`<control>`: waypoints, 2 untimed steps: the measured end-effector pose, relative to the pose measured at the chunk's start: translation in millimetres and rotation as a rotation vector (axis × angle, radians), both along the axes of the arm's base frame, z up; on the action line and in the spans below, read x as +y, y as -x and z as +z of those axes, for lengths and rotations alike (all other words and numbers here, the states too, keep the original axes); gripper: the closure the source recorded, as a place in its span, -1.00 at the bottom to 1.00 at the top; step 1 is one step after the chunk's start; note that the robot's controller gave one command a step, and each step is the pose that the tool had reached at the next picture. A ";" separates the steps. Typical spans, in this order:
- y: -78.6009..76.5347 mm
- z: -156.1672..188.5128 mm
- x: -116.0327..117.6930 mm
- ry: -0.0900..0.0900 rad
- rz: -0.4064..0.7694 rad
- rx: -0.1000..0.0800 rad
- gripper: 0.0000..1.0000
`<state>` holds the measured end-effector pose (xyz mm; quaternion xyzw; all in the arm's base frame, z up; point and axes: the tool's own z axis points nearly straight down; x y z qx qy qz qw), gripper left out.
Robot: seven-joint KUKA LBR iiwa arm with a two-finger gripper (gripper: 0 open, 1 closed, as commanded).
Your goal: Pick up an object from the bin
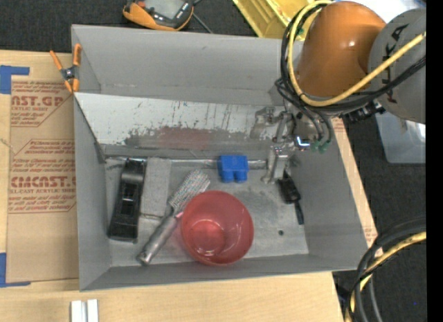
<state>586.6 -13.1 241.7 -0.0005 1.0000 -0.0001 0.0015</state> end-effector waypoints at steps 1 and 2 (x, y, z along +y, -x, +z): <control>0.0 0.0 0.0 0.000 0.000 0.000 -1.00; 16.6 -50.7 8.4 -0.002 -0.196 0.003 -1.00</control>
Offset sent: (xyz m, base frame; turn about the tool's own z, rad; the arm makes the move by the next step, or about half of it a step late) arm -0.0159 0.0071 -0.0485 0.1976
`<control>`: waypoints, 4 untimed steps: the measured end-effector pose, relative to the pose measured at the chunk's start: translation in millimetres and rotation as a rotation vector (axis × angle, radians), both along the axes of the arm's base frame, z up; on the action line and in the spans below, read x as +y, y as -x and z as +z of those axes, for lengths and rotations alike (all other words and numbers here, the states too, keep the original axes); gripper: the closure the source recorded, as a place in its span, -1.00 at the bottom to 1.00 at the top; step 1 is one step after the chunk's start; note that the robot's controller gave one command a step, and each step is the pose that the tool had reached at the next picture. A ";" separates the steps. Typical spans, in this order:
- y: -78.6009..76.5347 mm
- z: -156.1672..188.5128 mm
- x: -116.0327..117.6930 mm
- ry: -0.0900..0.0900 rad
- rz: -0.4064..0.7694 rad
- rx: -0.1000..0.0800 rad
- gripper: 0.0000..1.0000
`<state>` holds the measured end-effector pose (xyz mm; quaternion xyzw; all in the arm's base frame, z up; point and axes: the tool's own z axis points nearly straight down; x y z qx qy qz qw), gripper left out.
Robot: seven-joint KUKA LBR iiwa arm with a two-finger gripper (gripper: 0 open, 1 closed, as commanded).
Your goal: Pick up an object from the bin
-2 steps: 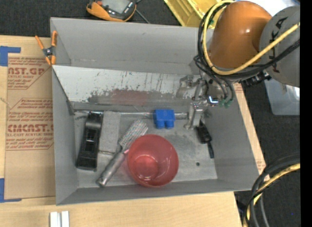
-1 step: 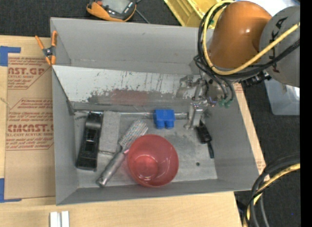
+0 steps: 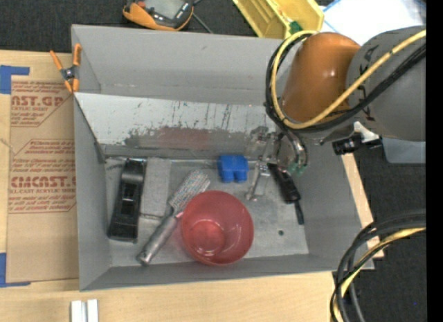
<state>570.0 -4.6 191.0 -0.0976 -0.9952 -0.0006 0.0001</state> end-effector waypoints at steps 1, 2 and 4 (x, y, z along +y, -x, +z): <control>-2.5 5.4 -6.7 0.001 -0.035 -0.008 -1.00; 5.6 7.8 -6.3 0.001 -0.004 -0.005 -1.00; 12.5 22.2 -3.2 -0.001 -0.004 -0.004 -1.00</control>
Offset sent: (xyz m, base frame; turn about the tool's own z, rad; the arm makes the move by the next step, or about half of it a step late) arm -0.0070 -0.0067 0.0085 0.0004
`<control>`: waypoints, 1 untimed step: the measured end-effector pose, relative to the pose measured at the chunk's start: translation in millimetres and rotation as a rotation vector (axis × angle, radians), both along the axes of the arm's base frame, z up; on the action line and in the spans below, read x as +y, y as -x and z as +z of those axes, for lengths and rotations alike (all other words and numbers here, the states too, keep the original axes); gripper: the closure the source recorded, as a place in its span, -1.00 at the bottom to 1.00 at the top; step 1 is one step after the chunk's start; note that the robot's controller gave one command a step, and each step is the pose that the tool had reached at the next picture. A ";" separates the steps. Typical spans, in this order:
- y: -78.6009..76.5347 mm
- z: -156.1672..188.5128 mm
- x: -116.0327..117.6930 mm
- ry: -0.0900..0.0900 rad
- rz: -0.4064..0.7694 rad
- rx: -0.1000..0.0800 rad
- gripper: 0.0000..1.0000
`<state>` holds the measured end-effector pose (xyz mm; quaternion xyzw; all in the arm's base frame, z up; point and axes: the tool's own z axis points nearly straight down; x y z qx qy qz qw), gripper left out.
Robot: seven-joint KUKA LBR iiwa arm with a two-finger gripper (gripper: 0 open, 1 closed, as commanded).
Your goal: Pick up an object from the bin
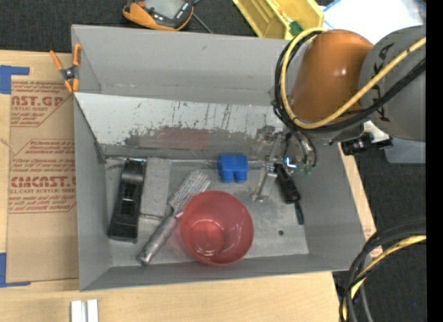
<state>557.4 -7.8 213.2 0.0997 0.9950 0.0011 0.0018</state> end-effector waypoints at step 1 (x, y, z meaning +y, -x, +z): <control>-11.1 -6.2 -7.1 0.000 -0.009 -0.007 -1.00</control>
Offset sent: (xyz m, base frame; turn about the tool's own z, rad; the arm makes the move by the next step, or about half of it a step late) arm -0.0449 -0.0058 -0.0331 -0.2989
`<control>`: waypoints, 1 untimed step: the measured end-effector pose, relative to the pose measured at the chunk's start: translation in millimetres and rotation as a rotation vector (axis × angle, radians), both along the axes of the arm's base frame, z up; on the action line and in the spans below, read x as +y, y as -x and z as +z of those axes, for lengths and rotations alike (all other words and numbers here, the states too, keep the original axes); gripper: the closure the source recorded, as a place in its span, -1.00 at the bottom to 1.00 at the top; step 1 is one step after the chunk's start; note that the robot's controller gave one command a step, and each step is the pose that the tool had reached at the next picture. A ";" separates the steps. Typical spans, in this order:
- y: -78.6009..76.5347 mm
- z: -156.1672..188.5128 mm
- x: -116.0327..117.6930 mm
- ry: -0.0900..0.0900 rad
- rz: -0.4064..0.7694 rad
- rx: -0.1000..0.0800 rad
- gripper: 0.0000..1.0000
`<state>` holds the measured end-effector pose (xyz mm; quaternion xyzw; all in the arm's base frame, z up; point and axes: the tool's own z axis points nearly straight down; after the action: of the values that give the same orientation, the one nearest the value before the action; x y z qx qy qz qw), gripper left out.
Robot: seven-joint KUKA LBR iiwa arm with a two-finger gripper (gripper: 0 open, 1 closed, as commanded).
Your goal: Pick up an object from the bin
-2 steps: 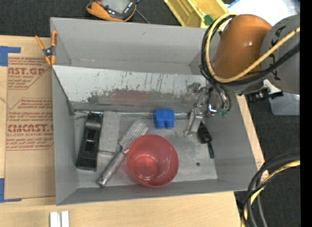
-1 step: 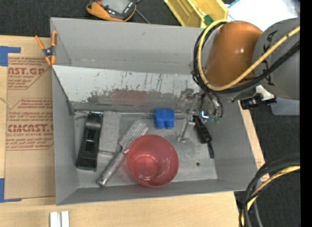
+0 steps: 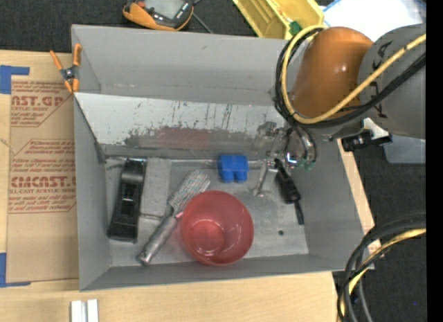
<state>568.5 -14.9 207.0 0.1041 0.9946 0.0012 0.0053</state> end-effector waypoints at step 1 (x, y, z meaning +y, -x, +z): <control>53.9 -25.4 1.7 0.003 0.307 0.001 -1.00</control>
Offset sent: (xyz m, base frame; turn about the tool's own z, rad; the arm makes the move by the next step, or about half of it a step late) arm 0.0050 0.0082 -0.0030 -0.0081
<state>514.6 -13.2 181.6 -0.0491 0.9988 0.0005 0.0047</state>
